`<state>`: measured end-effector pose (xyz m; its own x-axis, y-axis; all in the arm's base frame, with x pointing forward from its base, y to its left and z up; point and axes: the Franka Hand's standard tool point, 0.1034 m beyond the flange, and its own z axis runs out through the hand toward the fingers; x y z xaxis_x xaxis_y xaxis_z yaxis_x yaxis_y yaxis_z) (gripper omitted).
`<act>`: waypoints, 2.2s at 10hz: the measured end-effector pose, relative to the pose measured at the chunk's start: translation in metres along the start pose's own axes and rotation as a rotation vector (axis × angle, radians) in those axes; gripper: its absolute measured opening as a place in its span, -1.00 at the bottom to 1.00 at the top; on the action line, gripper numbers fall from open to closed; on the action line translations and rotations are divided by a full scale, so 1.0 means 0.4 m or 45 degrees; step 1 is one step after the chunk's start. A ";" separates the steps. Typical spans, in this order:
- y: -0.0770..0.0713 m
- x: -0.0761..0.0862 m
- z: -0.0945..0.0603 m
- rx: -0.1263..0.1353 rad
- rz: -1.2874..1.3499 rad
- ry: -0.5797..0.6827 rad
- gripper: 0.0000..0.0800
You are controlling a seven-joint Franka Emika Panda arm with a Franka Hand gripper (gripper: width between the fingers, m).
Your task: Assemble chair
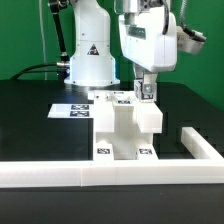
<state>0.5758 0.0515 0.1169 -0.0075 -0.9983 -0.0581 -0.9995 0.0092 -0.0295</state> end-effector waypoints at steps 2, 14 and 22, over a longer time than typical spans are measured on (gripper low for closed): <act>0.001 -0.007 0.001 0.000 0.141 -0.008 -0.28; 0.006 -0.043 0.004 -0.004 -0.896 -0.005 0.62; 0.002 -0.014 0.001 -0.007 -1.667 0.004 0.62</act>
Offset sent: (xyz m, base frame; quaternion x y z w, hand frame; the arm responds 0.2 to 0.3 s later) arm 0.0000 0.0000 0.0000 0.0000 0.0000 0.0000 1.0000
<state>0.5751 0.0570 0.1166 0.9637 -0.2667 0.0125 -0.2656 -0.9623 -0.0581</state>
